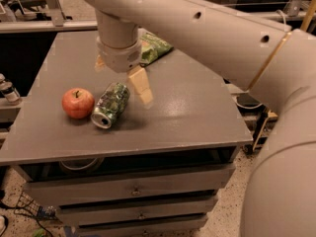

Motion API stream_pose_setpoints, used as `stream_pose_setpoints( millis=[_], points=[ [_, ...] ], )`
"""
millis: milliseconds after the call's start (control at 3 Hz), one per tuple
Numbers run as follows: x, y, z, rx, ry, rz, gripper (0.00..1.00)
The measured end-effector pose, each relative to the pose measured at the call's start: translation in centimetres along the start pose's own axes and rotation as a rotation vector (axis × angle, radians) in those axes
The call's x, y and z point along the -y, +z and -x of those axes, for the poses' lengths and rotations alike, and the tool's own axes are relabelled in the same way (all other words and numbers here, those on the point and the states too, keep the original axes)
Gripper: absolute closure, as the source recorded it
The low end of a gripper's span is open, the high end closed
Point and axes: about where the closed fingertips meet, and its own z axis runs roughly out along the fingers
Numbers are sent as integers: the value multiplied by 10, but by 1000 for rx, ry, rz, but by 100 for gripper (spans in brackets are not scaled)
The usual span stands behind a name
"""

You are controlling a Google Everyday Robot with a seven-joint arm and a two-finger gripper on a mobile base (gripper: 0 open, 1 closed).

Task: Move green can near apple

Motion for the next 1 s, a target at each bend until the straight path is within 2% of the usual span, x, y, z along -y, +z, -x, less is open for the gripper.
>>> stream_pose_setpoints(
  millis=[333,667,1000],
  points=[
    [-23,-7,-34,-57,90,40,0],
    [-64,-10,-75,-20,201,-11,0],
    [-106,-4,-110,73,322,-96,0]
  ],
)
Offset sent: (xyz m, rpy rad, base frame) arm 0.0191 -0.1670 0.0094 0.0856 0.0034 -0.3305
